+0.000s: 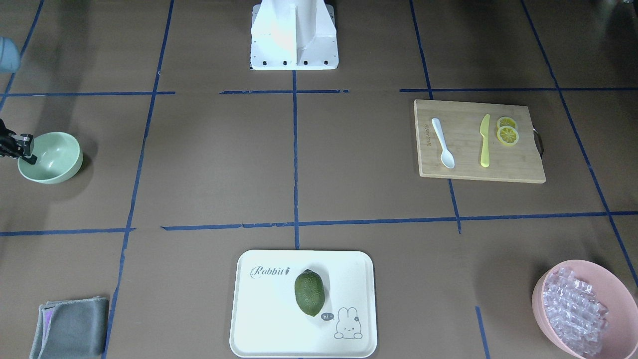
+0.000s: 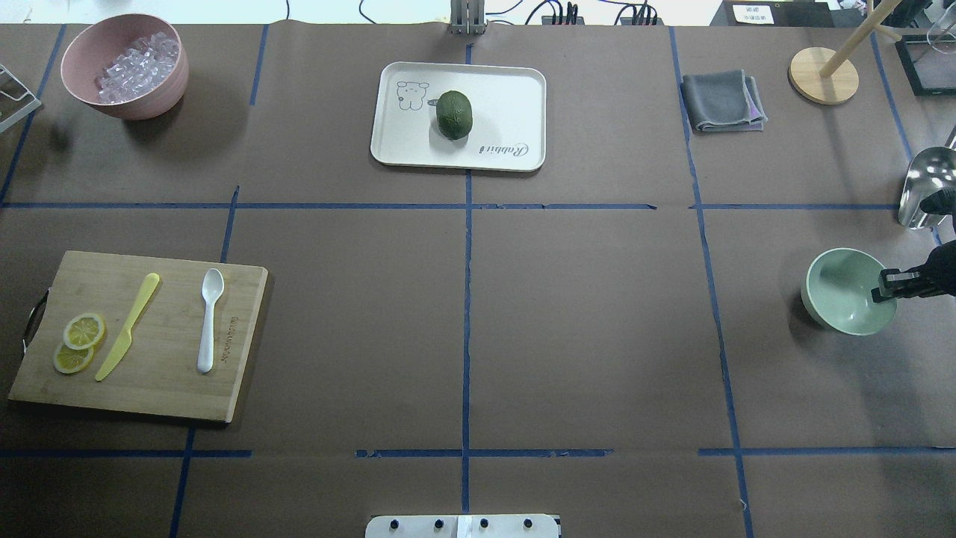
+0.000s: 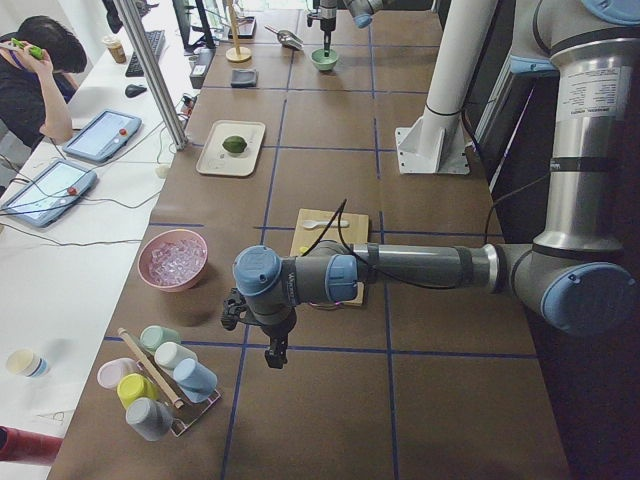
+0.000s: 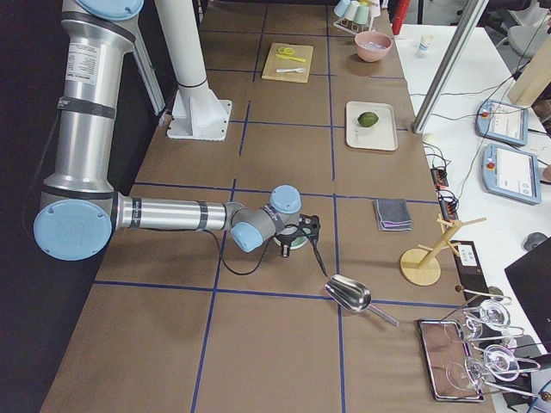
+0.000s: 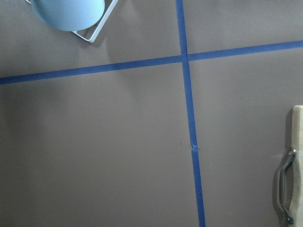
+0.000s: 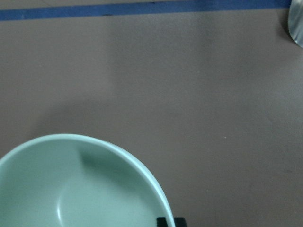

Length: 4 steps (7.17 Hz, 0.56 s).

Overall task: Place spoon in bowl
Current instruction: 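Reach the right gripper to the rim of the pale green bowl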

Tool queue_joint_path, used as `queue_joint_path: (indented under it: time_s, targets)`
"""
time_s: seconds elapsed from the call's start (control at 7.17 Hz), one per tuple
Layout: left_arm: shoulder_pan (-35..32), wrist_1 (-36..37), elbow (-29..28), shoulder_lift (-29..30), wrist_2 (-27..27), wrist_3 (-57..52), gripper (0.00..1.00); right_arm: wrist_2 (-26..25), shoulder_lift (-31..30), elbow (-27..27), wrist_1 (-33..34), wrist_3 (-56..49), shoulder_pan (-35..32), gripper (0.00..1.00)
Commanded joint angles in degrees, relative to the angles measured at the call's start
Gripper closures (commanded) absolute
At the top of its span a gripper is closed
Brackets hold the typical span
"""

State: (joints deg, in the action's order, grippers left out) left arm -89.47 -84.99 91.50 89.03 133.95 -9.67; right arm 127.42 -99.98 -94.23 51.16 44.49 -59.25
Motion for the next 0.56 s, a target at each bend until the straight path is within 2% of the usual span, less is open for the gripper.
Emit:
queue_joint_path:
  time_s: [0.0,0.14,0.28,0.42]
  targets:
    - [0.0,-0.1,0.0,0.0,0.0,0.0,0.00,0.6,0.0,-7.1,0.3,1.0,-0.2,1.00]
    - [0.0,-1.0,0.0,0.0,-0.1,0.0,0.00,3.1,1.1,-11.0,0.5,5.0,0.1,1.00]
    - [0.0,-1.1,0.0,0.0,-0.1,0.0,0.00,4.2,7.2,-11.8,0.9,14.2,0.6,1.00]
    - [0.0,-1.1,-0.1,0.0,-0.1,0.0,0.00,4.1,12.6,-11.8,1.0,21.7,4.5,1.00]
